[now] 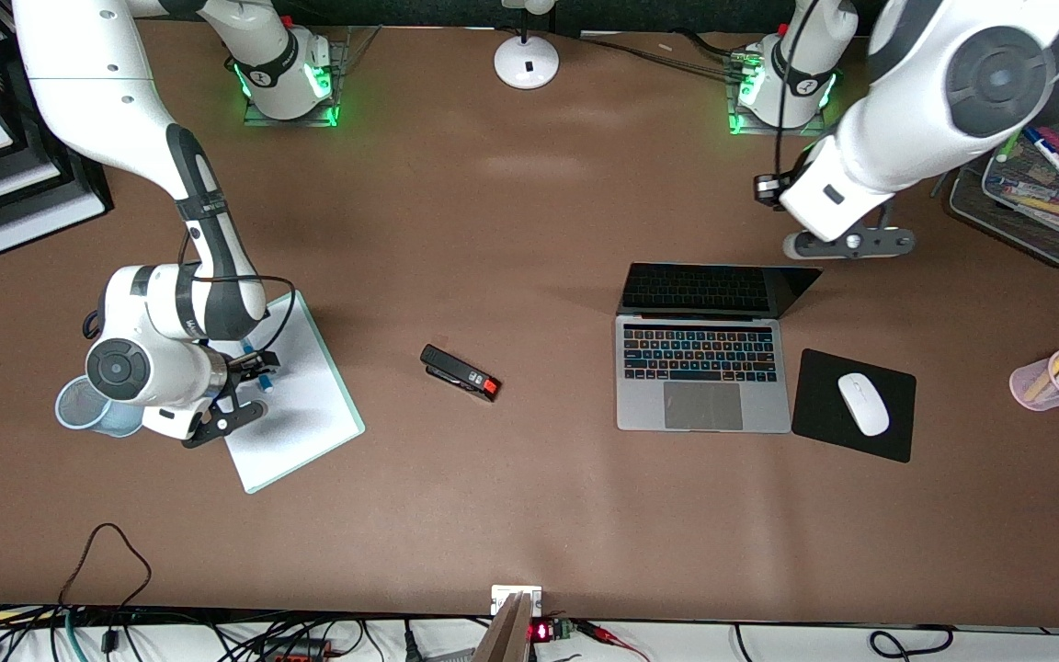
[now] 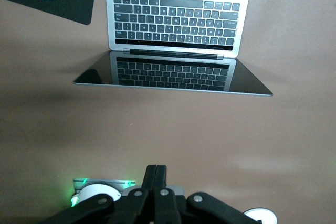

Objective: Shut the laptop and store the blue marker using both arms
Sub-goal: 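Grasp the blue marker with the right gripper while the left gripper reaches the laptop lid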

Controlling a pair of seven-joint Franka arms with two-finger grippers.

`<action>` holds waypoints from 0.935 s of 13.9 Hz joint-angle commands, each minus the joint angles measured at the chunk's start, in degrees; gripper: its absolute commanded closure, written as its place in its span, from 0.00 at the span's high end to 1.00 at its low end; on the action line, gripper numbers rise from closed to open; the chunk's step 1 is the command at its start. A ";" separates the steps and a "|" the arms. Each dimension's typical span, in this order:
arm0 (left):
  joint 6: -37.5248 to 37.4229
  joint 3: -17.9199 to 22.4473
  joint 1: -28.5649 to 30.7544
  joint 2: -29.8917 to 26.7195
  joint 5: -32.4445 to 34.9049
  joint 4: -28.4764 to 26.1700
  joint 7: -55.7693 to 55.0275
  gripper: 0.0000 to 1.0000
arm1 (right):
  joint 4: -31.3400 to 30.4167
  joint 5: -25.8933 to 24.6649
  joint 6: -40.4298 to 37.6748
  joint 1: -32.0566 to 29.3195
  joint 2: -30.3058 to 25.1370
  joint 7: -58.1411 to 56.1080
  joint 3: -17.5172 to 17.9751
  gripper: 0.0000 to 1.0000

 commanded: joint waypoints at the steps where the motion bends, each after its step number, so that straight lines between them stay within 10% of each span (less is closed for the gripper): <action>1: 4.74 -1.96 0.62 -0.88 -0.85 -5.17 -1.24 0.00 | -0.53 0.82 2.02 -0.31 0.63 -3.85 -0.13 0.84; 13: 32.68 -4.26 0.63 -4.40 0.12 -29.53 -0.37 0.00 | -0.18 3.72 2.99 -0.23 1.87 -3.50 -0.13 0.63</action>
